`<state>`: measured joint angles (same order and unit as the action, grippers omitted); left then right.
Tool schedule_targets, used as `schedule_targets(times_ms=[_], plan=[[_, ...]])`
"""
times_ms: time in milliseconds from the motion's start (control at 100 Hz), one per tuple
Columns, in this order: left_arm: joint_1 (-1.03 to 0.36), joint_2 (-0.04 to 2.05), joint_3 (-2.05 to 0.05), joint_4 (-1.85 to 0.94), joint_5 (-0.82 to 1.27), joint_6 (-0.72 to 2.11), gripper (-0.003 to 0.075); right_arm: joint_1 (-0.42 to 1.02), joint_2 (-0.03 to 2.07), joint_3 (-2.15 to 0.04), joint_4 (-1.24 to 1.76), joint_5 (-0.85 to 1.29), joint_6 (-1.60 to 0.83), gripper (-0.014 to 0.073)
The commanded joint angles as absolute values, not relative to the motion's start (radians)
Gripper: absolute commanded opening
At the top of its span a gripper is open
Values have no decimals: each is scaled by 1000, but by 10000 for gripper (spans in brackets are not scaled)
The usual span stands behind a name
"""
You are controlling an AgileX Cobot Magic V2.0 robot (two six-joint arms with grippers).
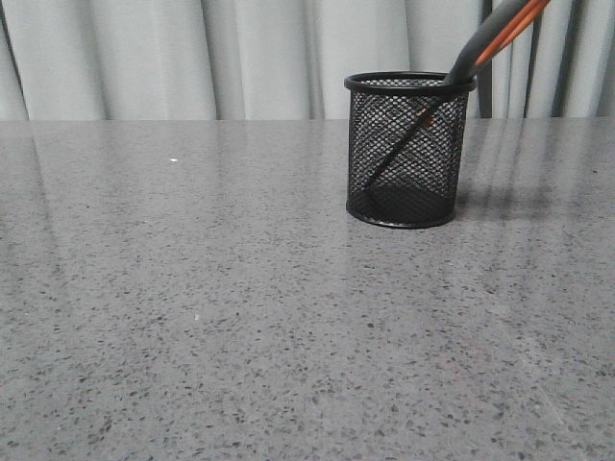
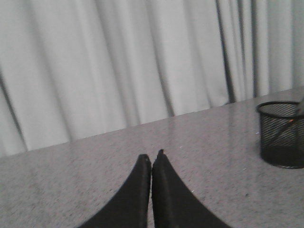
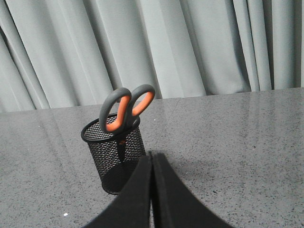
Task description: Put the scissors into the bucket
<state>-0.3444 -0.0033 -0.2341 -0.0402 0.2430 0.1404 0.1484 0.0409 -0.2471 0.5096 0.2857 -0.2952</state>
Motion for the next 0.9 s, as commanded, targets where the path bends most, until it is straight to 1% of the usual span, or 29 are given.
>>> schedule_targets(times_ms=[0,110,230,320,570,890], plan=[[-259,-1,-193,-92,130,129,-21,145,50,-274,517,214,-306,-65],[-142,-3,-76,-159,43,104,-21,145,50,-274,517,214,-306,-65],[-82,-29,-8,-58,8,0,-21,145,50,-274,517,214,-306,-65],[-82,-29,26,-24,-23,-14,-21,145,50,-274,517,214,-306,-65],[-106,-29,27,-19,0,-14,-21,145,49,-274,517,214,-306,-65],[-106,-29,26,-63,0,-14,-21,145,49,-274,517,214,-306,-65]])
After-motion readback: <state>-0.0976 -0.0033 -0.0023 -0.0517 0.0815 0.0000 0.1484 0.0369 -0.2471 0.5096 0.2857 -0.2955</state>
